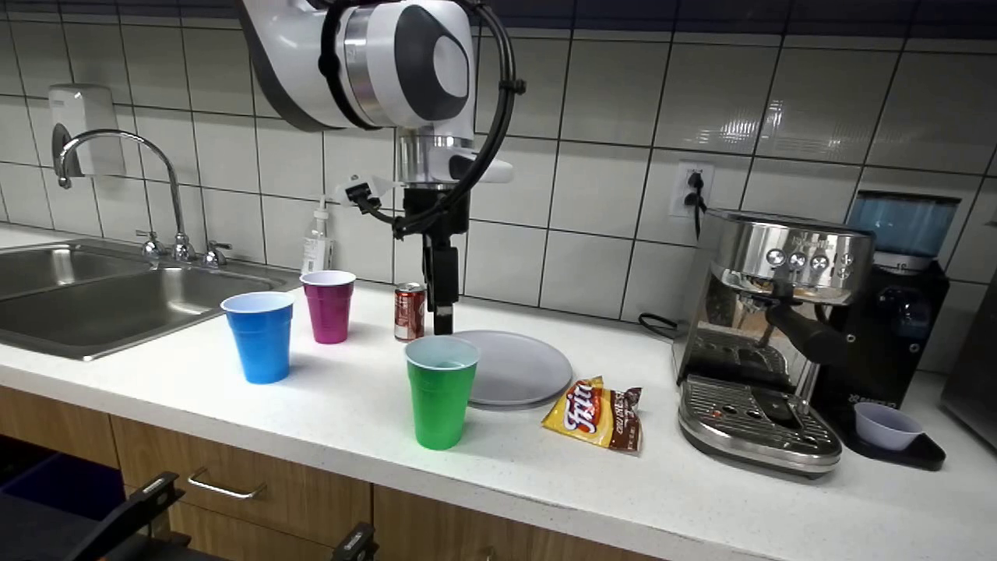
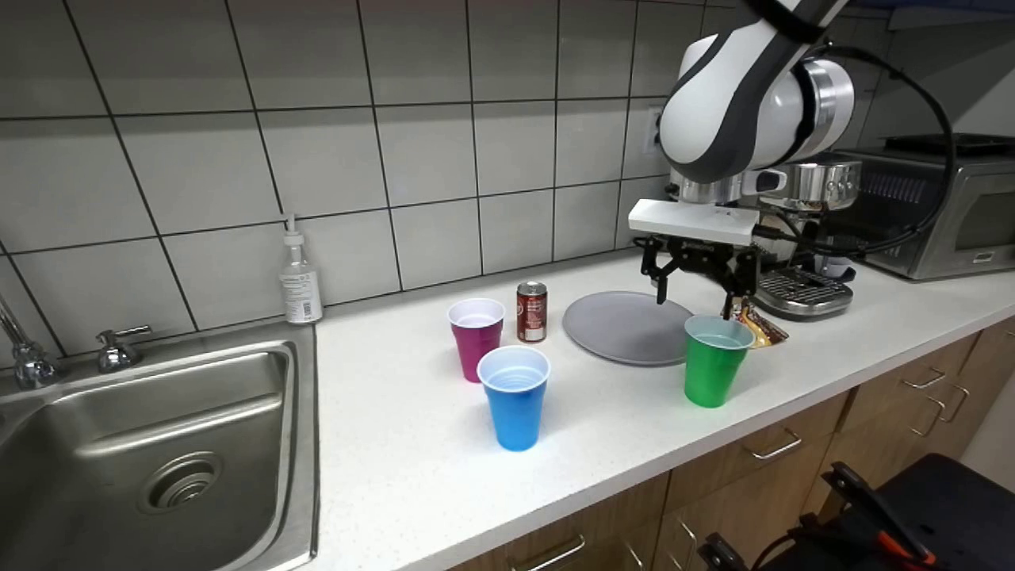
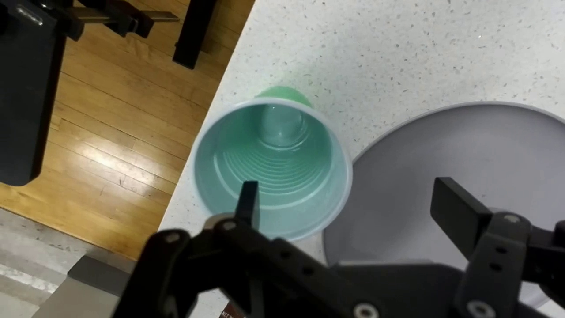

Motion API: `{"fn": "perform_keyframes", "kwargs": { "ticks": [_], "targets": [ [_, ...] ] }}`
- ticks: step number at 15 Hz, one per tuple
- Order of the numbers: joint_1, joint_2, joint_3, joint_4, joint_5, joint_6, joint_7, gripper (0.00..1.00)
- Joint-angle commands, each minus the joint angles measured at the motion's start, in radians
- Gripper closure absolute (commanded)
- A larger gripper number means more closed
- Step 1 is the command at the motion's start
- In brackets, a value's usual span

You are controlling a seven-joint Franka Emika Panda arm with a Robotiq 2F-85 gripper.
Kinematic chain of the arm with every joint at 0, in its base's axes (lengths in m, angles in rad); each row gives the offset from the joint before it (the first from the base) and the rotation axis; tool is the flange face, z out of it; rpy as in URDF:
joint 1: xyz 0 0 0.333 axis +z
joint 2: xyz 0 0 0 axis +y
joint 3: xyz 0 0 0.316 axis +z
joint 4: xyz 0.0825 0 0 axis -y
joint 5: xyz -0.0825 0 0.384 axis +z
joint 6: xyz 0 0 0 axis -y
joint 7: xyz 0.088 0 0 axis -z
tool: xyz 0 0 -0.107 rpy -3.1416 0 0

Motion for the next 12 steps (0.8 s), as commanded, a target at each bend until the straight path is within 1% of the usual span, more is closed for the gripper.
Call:
{"fn": "perform_keyframes", "kwargs": {
  "ticks": [1, 11, 12],
  "targets": [
    [-0.01, 0.013, 0.013, 0.001, -0.031, -0.007, 0.05, 0.0],
    [0.001, 0.065, 0.002, 0.007, -0.023, 0.0, 0.049, 0.0],
    [0.002, 0.068, 0.001, 0.008, -0.024, 0.0, 0.051, 0.14]
  ]
}}
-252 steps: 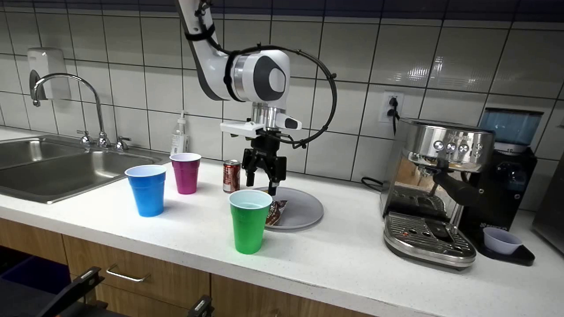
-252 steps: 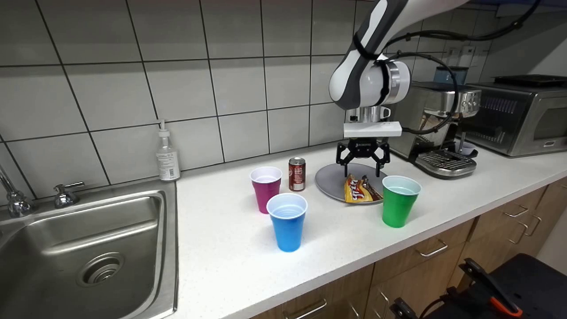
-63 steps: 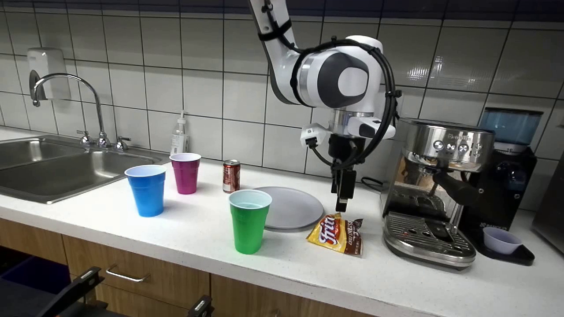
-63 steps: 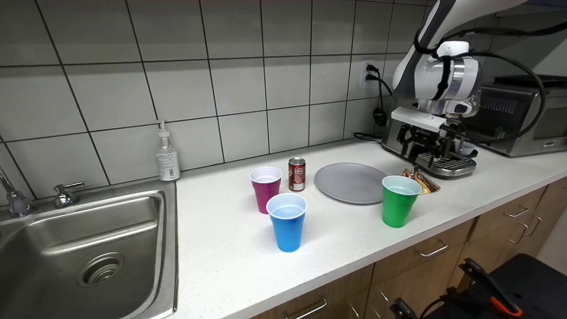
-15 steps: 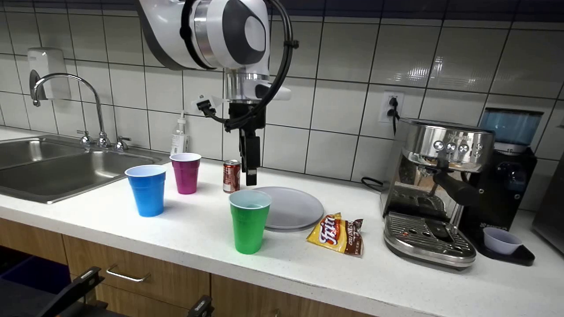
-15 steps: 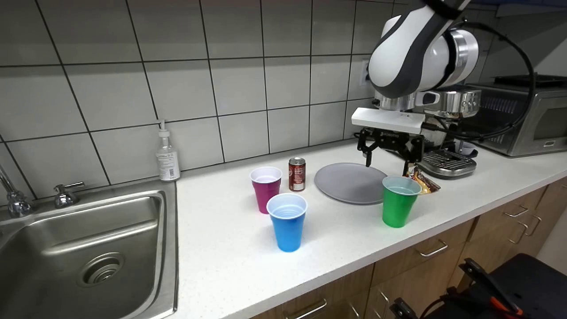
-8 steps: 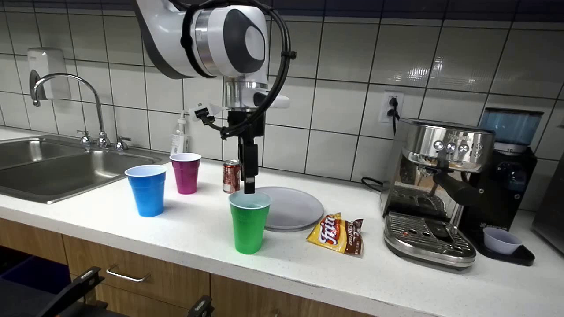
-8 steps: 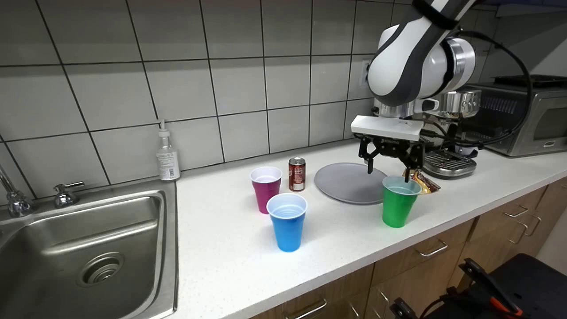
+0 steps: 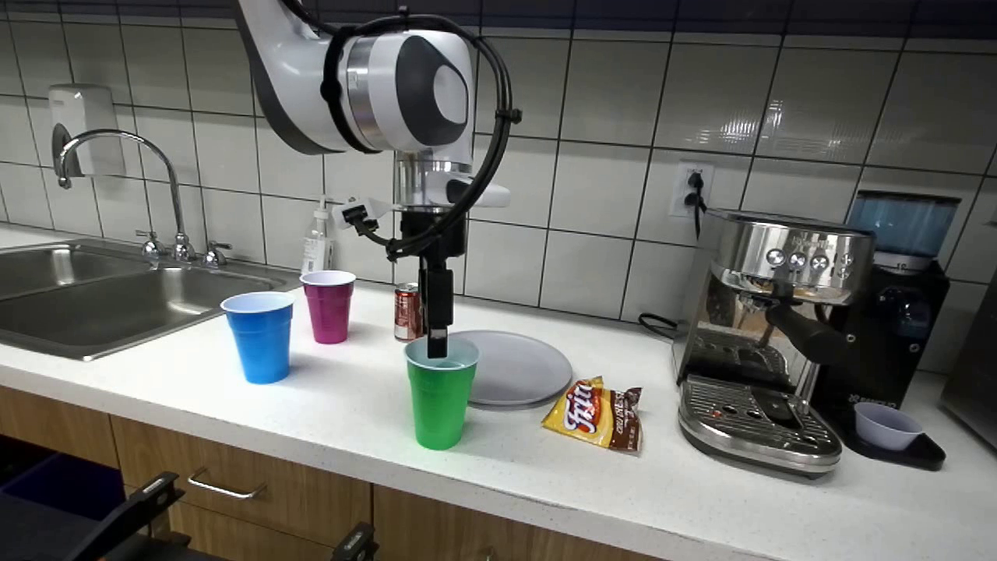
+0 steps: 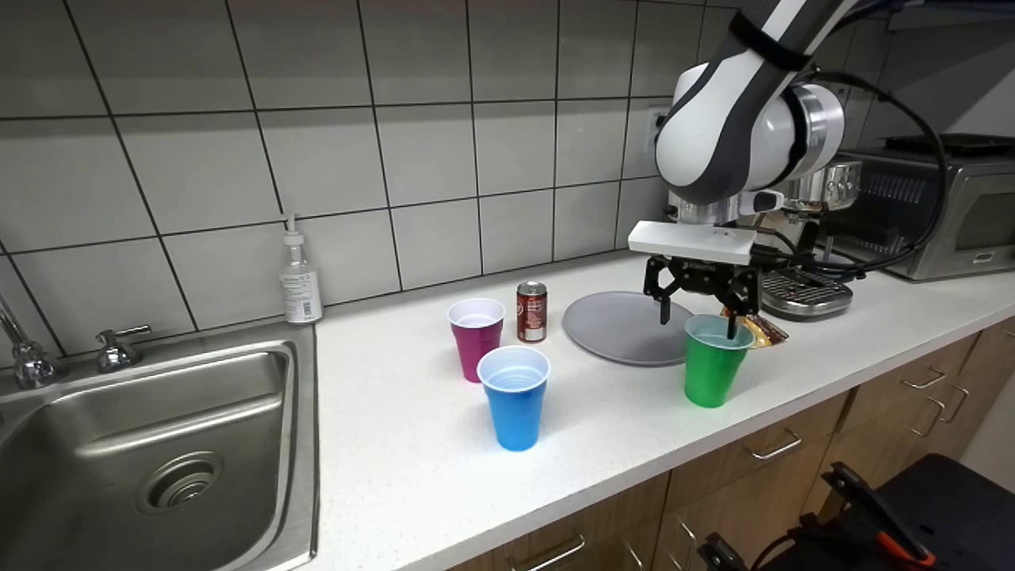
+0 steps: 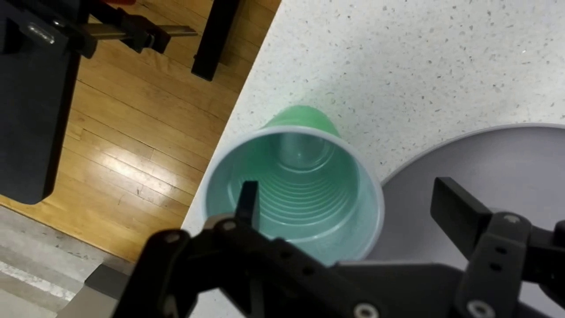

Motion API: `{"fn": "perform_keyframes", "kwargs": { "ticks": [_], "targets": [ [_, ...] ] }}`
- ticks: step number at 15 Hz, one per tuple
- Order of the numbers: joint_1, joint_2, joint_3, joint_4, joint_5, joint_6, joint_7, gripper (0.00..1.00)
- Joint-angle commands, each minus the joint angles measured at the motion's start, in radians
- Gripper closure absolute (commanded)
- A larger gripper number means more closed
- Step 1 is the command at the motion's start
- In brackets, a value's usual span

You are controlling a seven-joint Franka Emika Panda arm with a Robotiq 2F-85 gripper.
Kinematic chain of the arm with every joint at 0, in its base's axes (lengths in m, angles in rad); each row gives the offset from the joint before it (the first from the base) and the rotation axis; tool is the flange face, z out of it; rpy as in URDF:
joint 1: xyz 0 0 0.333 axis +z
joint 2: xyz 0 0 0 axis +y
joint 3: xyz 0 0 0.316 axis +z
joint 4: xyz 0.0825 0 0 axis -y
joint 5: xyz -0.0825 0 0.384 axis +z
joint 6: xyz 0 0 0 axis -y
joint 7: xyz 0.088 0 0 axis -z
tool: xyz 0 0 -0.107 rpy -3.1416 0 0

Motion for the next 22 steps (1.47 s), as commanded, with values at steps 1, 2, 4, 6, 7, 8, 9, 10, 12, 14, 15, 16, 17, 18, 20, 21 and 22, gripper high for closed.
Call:
{"fn": "perform_keyframes", "kwargs": {
  "ticks": [1, 2, 4, 6, 7, 8, 9, 10, 12, 14, 15, 16, 17, 18, 20, 21, 22],
  "targets": [
    [0.003, 0.011, 0.0, 0.009, -0.023, -0.001, 0.04, 0.26],
    [0.003, 0.012, 0.0, 0.009, -0.023, -0.001, 0.04, 0.32],
    [0.005, 0.014, 0.0, 0.01, -0.024, -0.002, 0.043, 0.49],
    [0.005, 0.013, 0.0, 0.011, -0.026, -0.003, 0.044, 0.65],
    [0.006, 0.013, 0.0, 0.011, -0.028, -0.005, 0.046, 0.73],
    [0.006, 0.012, 0.0, 0.011, -0.029, -0.005, 0.047, 0.8],
    [0.006, 0.011, -0.001, 0.011, -0.029, -0.008, 0.049, 0.88],
    [0.005, 0.009, -0.001, 0.011, -0.03, -0.009, 0.05, 0.95],
    [0.005, 0.004, -0.002, 0.01, -0.032, -0.013, 0.051, 1.0],
    [0.004, -0.003, -0.003, 0.008, -0.034, -0.018, 0.054, 0.99],
    [0.004, -0.009, -0.003, 0.006, -0.034, -0.021, 0.055, 0.99],
    [0.003, -0.016, -0.003, 0.004, -0.033, -0.023, 0.054, 0.99],
    [0.003, -0.025, -0.003, 0.002, -0.032, -0.026, 0.051, 0.99],
    [0.003, -0.033, -0.002, 0.0, -0.03, -0.026, 0.049, 0.99],
    [0.002, -0.051, 0.001, -0.003, -0.028, -0.027, 0.044, 0.99],
    [0.0, -0.061, 0.002, -0.003, -0.026, -0.027, 0.041, 0.99],
    [-0.001, -0.069, 0.004, -0.003, -0.025, -0.027, 0.039, 0.99]
  ]
}}
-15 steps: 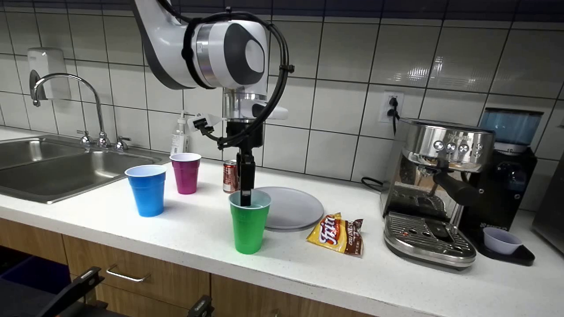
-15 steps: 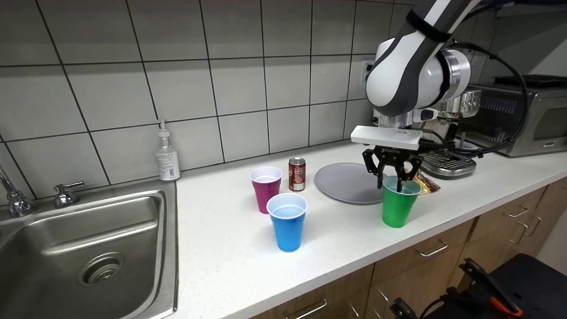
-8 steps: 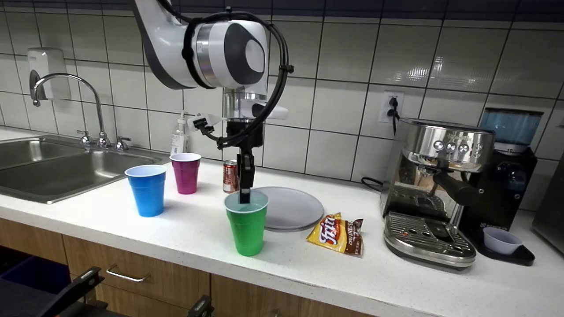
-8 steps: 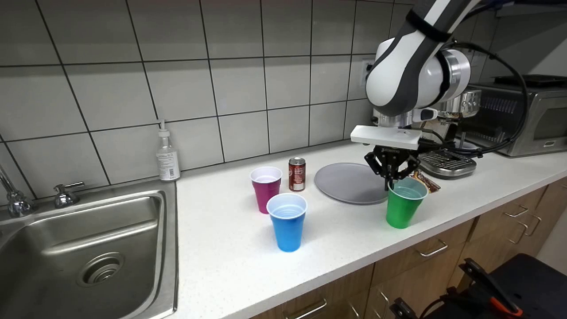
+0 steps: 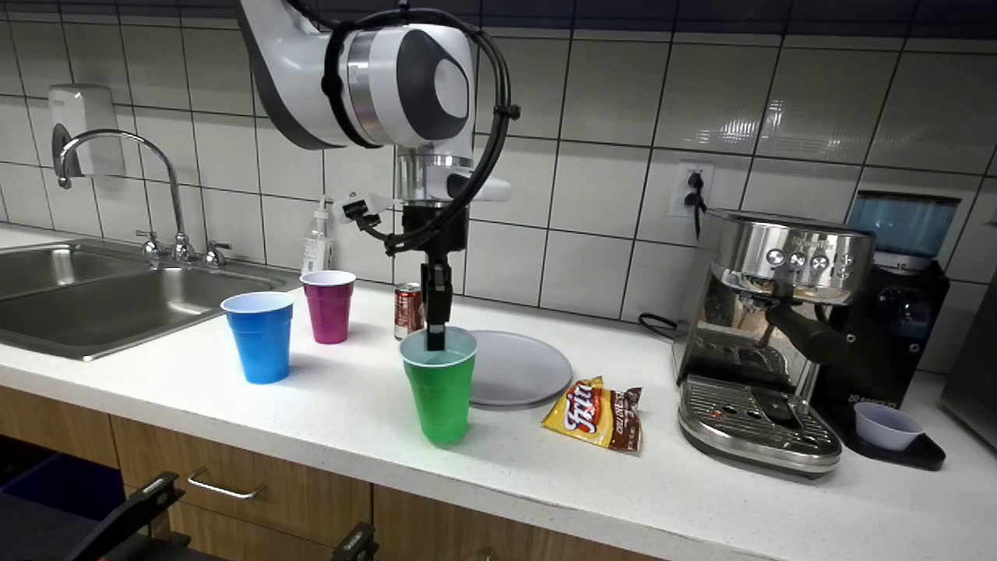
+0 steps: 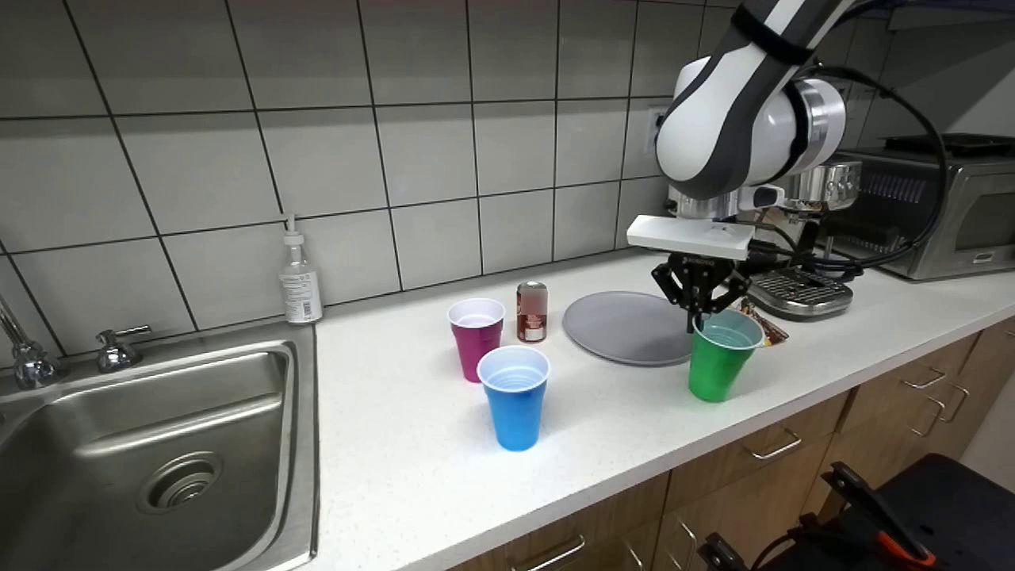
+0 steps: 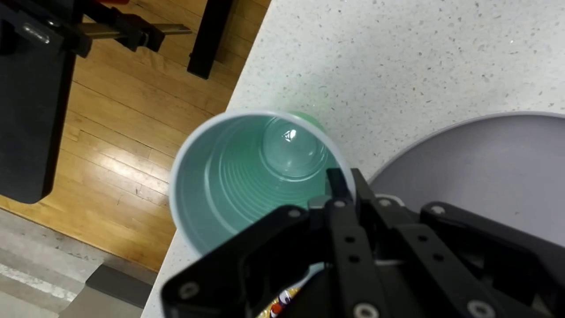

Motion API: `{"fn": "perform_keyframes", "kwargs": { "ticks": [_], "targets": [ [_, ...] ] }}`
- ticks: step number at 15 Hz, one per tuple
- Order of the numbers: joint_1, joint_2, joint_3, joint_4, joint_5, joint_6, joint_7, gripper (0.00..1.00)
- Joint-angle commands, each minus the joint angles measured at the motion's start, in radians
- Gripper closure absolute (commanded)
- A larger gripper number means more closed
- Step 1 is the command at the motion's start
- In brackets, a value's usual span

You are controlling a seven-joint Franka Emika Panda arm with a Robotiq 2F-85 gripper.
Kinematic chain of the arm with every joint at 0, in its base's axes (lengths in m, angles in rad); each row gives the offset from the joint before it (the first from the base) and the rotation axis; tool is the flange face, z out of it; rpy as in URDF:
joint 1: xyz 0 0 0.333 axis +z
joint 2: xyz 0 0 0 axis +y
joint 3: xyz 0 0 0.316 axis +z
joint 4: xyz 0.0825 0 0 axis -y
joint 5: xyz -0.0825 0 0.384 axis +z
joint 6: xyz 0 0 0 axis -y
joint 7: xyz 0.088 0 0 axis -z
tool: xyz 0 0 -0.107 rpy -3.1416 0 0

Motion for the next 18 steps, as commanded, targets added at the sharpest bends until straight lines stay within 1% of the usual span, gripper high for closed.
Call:
{"fn": "perform_keyframes", "kwargs": {
  "ticks": [1, 7, 13, 18],
  "targets": [
    [-0.002, -0.062, 0.007, -0.004, -0.022, -0.027, 0.019, 0.99],
    [-0.005, -0.067, 0.022, 0.033, 0.003, -0.03, 0.003, 0.99],
    [0.001, -0.02, 0.035, 0.115, 0.043, -0.031, -0.013, 0.99],
    [0.01, 0.047, 0.043, 0.212, 0.081, -0.035, -0.022, 0.99]
  ]
}}
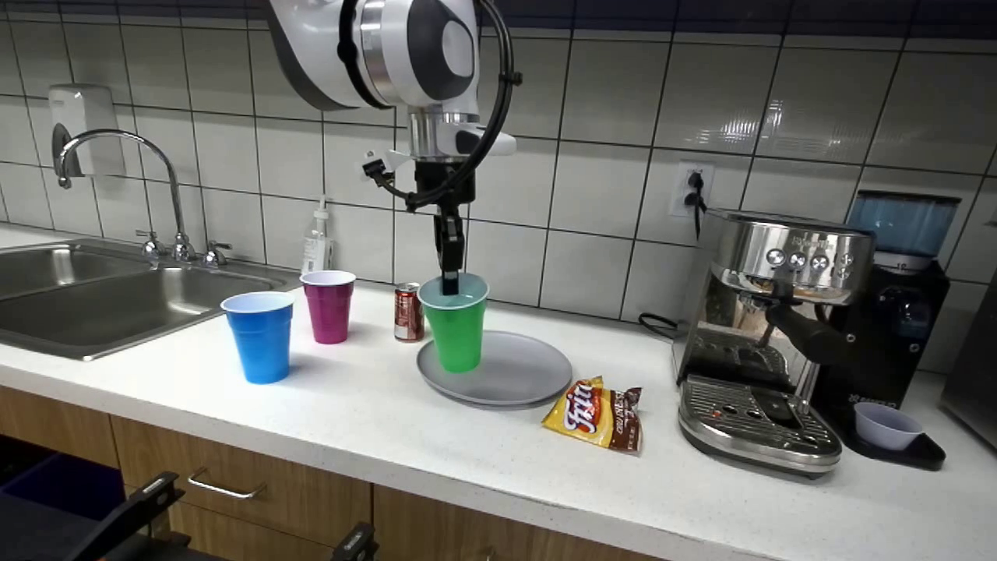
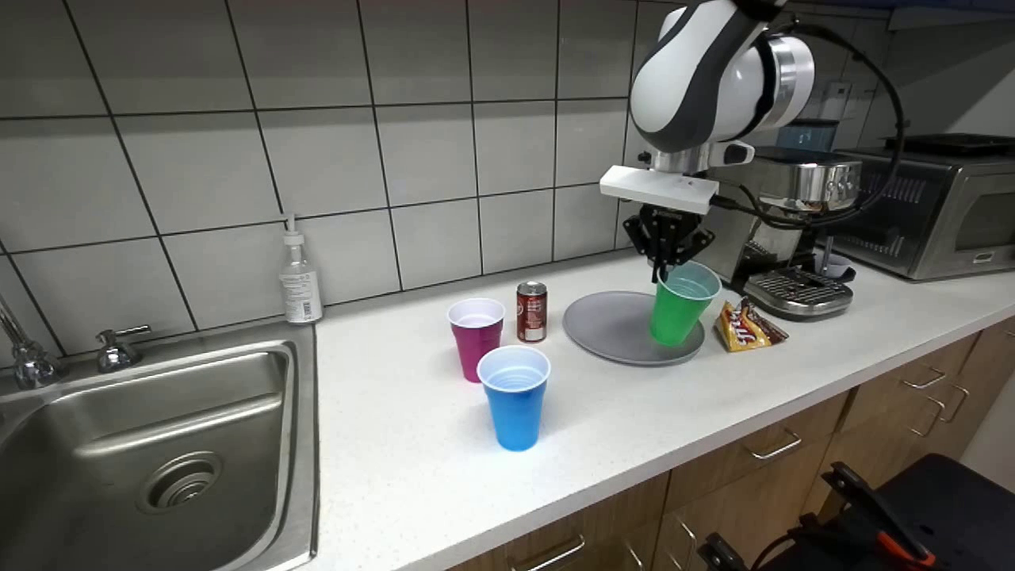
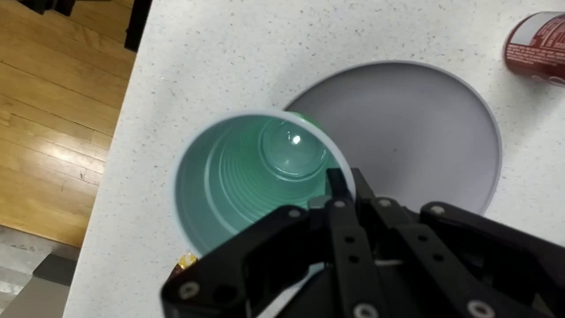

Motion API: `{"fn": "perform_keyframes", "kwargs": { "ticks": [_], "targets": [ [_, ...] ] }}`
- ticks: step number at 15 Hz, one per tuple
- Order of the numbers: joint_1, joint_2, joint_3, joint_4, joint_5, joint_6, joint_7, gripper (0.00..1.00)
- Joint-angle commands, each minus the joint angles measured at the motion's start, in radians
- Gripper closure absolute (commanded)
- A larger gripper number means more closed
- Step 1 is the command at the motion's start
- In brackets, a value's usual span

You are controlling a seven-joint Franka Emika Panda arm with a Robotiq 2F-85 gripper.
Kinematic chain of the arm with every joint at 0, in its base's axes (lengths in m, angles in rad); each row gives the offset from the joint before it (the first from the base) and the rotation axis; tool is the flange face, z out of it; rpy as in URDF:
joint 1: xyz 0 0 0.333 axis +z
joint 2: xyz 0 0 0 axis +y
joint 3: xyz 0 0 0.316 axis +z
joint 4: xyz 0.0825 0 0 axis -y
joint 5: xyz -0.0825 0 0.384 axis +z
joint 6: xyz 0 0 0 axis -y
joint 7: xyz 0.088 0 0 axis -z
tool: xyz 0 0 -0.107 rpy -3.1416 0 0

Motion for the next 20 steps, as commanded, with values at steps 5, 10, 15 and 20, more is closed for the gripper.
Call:
{"fn": "perform_keyframes", "kwargs": {
  "ticks": [5, 10, 15, 20],
  "targets": [
    [0.024, 0.134, 0.004, 0.198, 0.082, -0.045, -0.023, 0.99],
    [0.034, 0.216, -0.003, 0.31, 0.123, -0.063, -0.018, 0.99],
    [0.039, 0.297, -0.007, 0.412, 0.15, -0.095, -0.017, 0.99],
    [0.046, 0.371, -0.007, 0.513, 0.171, -0.156, -0.015, 0.99]
  ]
}}
